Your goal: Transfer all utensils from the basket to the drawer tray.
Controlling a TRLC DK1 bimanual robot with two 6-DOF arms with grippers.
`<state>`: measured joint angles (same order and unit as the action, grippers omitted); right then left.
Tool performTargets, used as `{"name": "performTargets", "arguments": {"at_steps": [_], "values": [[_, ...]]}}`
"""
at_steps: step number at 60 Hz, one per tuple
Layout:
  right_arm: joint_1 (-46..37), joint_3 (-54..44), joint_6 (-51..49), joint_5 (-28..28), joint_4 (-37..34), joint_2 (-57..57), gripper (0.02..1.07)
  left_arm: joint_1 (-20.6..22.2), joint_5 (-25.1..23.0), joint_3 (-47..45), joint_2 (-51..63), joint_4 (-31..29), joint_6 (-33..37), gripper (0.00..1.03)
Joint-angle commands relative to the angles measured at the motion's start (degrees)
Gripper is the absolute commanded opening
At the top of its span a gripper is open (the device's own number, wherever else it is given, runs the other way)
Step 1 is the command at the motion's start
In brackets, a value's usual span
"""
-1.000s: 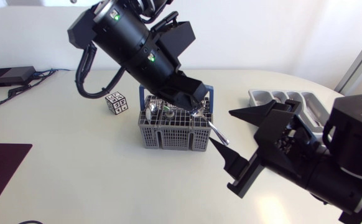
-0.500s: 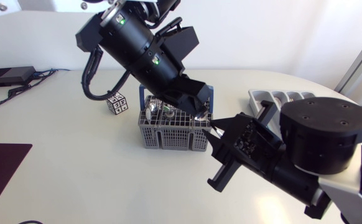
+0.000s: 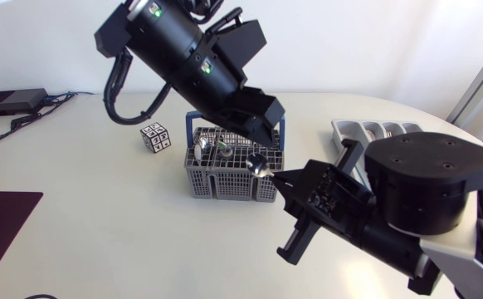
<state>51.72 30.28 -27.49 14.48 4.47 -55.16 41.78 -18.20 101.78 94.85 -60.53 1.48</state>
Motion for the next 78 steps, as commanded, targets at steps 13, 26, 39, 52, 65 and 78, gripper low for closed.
{"name": "performTargets", "arguments": {"at_steps": [13,26,39,52,65,78], "values": [[-2.68,-2.69,-0.64,-6.31,-7.11,5.85,0.08,-8.47,-0.44,-0.53,-10.91,11.84,1.34,0.75],[-32.21,-3.74,-12.59,-33.20,-21.26,12.88,0.08,-12.51,7.47,-12.13,-15.04,16.76,10.57,0.75],[-60.34,-0.49,-34.92,-51.83,-29.78,2.07,0.08,-12.95,8.88,-23.20,-17.50,21.95,14.08,0.74],[-75.28,7.42,-57.59,-55.44,-39.01,-14.37,0.08,-10.31,10.20,-28.83,-17.59,24.94,16.63,0.74],[-85.03,19.38,-77.02,-52.71,-44.20,-29.66,0.08,-10.49,10.64,-31.46,-17.86,26.96,18.39,0.74],[-90.22,28.52,-90.11,-43.40,-46.75,-41.52,0.08,-10.23,10.64,-34.63,-18.03,27.22,19.88,0.74]]}}
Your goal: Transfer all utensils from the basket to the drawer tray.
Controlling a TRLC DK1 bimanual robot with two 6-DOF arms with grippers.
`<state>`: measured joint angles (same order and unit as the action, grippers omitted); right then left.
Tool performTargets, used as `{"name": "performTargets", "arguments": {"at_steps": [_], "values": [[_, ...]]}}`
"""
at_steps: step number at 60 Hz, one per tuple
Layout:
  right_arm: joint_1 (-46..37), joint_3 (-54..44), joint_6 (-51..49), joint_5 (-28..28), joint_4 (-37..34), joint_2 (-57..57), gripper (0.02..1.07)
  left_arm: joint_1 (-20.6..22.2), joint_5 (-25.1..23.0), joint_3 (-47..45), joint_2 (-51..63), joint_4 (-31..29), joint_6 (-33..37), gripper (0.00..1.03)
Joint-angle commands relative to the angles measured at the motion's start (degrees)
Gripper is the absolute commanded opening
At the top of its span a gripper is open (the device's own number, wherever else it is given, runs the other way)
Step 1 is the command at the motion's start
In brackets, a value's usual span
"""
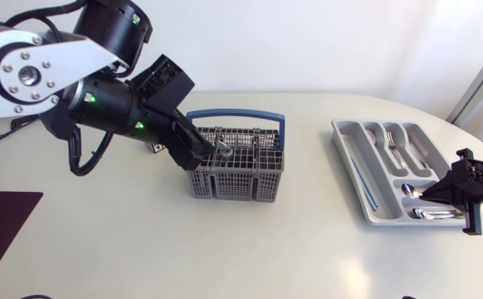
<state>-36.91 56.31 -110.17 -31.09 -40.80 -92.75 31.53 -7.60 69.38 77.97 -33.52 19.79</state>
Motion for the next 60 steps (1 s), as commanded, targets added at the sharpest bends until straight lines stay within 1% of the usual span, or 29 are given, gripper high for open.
{"name": "performTargets", "arguments": {"at_steps": [1,4,9,13,16,19,21,24,28,36,39,40,43,45,48,49,50,52,53,58,60], "values": [[-1.68,2.75,-7.87,2.88,-1.30,-4.54,0.08,0.02,0.04,-2.50,-1.33,0.21,1.83,0.74],[-2.38,3.28,-9.36,4.99,-0.07,-6.21,0.12,0.02,0.04,-2.94,-1.33,0.29,2.09,0.74],[-3.17,3.54,-11.29,8.15,1.95,-8.50,0.15,0.20,0.04,-4.17,-1.42,0.29,2.97,0.74],[-3.26,2.40,-11.47,9.56,4.67,-9.12,0.22,0.29,0.04,-4.96,-1.42,0.73,3.06,0.74],[-3.26,1.08,-11.56,10.09,7.57,-9.12,0.30,0.73,0.04,-5.66,-1.51,1.00,3.15,0.74],[-3.26,0.38,-11.47,10.09,9.33,-8.68,0.38,0.90,0.04,-6.72,-1.60,1.96,3.15,0.74],[-3.26,0.29,-11.47,10.09,9.51,-8.41,0.40,0.90,0.04,-6.98,-1.60,2.32,3.15,0.74],[-3.26,0.29,-11.38,9.82,9.68,-7.45,0.40,1.08,0.04,-7.69,-1.42,3.46,3.15,0.74],[-3.26,0.02,-10.86,9.65,9.68,-5.69,0.49,0.99,0.12,-7.95,-0.89,4.43,3.24,0.74],[-2.65,0.64,-5.93,8.50,9.07,-2.35,0.59,0.82,0.30,-8.30,-0.81,6.71,3.15,0.74],[-2.21,1.69,-1.63,7.80,7.84,-1.12,0.66,0.82,0.30,-8.48,-0.89,7.06,2.97,0.74],[-1.94,2.31,-0.04,7.45,6.34,-0.68,0.69,0.82,0.30,-8.74,-0.89,7.33,2.97,0.74],[-1.33,3.54,1.10,6.75,2.30,0.20,0.74,0.90,0.30,-9.62,-0.89,8.91,2.80,0.74],[-0.36,4.51,3.73,6.48,-0.78,0.99,0.77,0.99,0.30,-10.41,-0.81,10.58,2.71,0.74],[0.96,5.30,7.69,6.48,-3.59,1.87,0.84,1.08,0.12,-10.85,-0.37,11.98,2.53,0.74],[1.40,5.38,8.57,6.48,-4.56,2.40,0.87,0.99,-0.14,-10.76,-0.19,12.07,2.44,0.74],[2.01,5.30,8.83,6.31,-6.05,3.10,0.92,0.82,-0.58,-10.67,0.07,12.16,2.44,0.74],[3.07,5.03,9.45,6.13,-7.46,4.16,0.98,0.64,-1.11,-10.59,0.51,12.60,2.27,0.74],[3.86,4.95,10.41,5.95,-8.42,4.68,1.00,0.38,-1.55,-10.50,0.86,13.13,2.09,0.74],[6.93,5.38,14.11,4.64,-14.05,6.53,1.00,-0.42,-2.78,-10.15,2.36,14.36,1.92,0.74],[8.34,5.38,15.95,3.93,-16.16,7.67,1.00,-0.94,-4.27,-9.71,3.06,14.36,1.92,0.73]]}}
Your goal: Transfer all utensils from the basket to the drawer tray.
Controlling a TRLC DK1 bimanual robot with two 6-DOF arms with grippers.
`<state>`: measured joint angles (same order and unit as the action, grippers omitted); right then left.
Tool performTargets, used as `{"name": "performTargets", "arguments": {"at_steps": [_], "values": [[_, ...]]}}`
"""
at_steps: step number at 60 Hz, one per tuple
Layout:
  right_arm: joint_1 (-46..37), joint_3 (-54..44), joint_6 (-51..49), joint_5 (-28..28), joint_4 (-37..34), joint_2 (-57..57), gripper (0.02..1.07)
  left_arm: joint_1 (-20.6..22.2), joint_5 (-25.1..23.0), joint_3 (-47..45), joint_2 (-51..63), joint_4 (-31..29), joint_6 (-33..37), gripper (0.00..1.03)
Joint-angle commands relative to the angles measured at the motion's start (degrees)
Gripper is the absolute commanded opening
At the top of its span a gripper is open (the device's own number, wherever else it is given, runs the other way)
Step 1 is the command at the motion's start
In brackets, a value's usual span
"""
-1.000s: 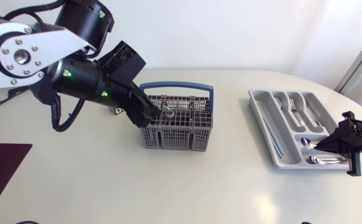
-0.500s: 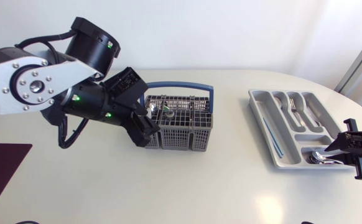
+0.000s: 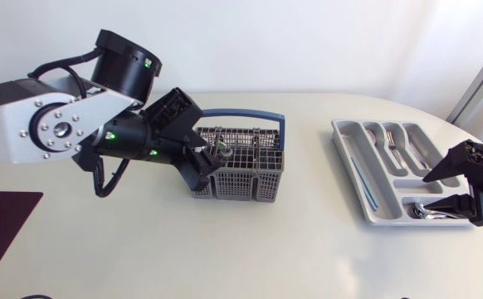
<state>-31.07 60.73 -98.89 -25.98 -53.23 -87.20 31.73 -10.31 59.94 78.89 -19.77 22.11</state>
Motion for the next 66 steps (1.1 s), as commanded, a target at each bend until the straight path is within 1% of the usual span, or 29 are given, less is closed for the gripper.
{"name": "performTargets", "arguments": {"at_steps": [1,2,3,7,11,14,17,20,25,32,36,45,56,66], "values": [[3.03,0.79,5.29,-1.62,-4.25,2.56,1.00,-1.32,-1.91,-0.09,2.49,0.61,-0.40,0.72],[3.65,0.62,6.17,-2.24,-4.78,3.09,1.00,-1.49,-2.09,0.09,2.58,0.70,-0.40,0.71],[4.18,0.44,6.78,-2.68,-5.21,3.53,1.00,-1.93,-2.97,0.53,2.93,0.79,-0.58,0.69],[6.55,-0.52,8.89,-4.08,-6.80,5.28,1.00,-3.42,-6.31,1.93,4.60,0.70,-1.01,0.65],[8.83,-1.67,10.74,-5.31,-7.06,7.39,1.00,-4.39,-8.42,2.99,6.19,0.61,-1.01,0.65],[10.42,-2.46,11.97,-5.49,-7.06,8.54,1.00,-4.83,-9.91,2.90,6.62,0.70,-0.66,0.62],[12.09,-3.69,13.20,-5.49,-6.62,9.85,1.00,-5.71,-12.46,2.20,6.62,0.70,0.92,0.62],[13.05,-4.48,14.25,-5.49,-5.92,10.65,1.00,-5.89,-13.60,0.97,5.83,1.14,3.12,0.62],[14.99,-5.80,15.75,-5.49,-5.21,11.70,1.00,-8.26,-18.26,-5.27,2.76,9.66,5.14,0.62],[16.48,-7.56,17.07,-5.93,-3.63,11.96,1.00,-10.72,-22.04,-8.79,2.41,13.62,8.39,0.62],[17.27,-8.35,17.68,-6.63,-2.84,11.79,1.00,-11.07,-22.39,-10.55,2.49,15.90,10.15,0.62],[19.82,-10.46,19.88,-7.86,0.06,11.61,1.00,-11.16,-22.48,-12.66,3.29,20.65,11.73,0.62],[24.57,-12.48,24.01,-7.86,3.93,11.70,1.00,-10.81,-22.48,-12.57,5.75,25.22,11.55,0.62],[25.80,-12.57,24.98,-8.12,4.89,11.52,1.00,-10.37,-22.48,-11.43,8.29,27.33,11.38,0.62]]}}
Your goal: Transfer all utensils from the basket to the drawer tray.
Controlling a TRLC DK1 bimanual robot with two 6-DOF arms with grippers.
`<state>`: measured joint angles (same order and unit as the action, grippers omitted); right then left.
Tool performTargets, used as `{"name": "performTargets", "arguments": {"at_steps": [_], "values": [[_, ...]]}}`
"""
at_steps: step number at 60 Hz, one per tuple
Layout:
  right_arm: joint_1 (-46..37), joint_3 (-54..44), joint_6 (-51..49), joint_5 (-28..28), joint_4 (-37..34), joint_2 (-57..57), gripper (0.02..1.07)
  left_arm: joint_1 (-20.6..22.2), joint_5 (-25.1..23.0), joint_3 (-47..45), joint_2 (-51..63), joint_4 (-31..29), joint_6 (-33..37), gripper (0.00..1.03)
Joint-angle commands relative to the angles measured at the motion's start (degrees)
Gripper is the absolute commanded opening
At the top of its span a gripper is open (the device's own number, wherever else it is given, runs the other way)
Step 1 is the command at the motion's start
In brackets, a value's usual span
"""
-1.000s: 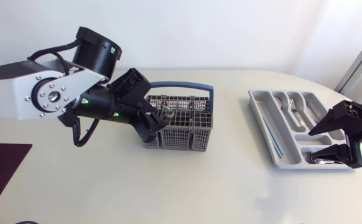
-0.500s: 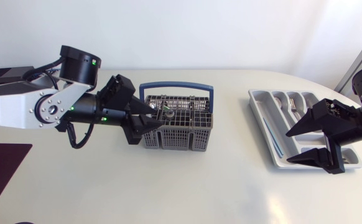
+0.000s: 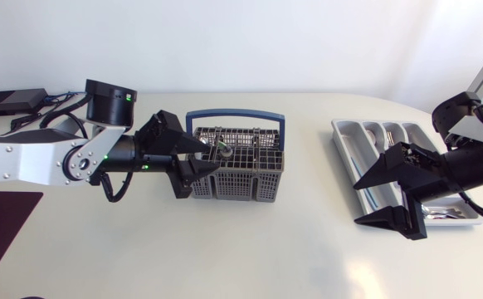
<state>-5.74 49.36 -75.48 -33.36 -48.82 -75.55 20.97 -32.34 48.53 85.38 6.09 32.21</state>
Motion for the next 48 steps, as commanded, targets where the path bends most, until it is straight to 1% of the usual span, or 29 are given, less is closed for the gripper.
{"name": "performTargets", "arguments": {"at_steps": [1,7,22,48], "values": [[0.55,-1.20,1.57,-0.82,0.48,-0.21,1.00,0.56,-0.45,-0.02,1.98,1.91,1.28,0.62],[0.82,-1.29,1.92,-0.82,0.74,-0.48,1.00,1.35,-0.45,0.33,3.12,3.84,1.19,0.62],[1.52,-1.46,2.45,-0.91,1.80,-0.56,1.00,2.76,-0.45,4.11,7.34,4.28,0.75,0.62],[2.05,-1.20,2.36,-1.00,2.85,-1.97,1.00,2.58,0.35,6.75,9.01,4.55,0.66,0.63]]}}
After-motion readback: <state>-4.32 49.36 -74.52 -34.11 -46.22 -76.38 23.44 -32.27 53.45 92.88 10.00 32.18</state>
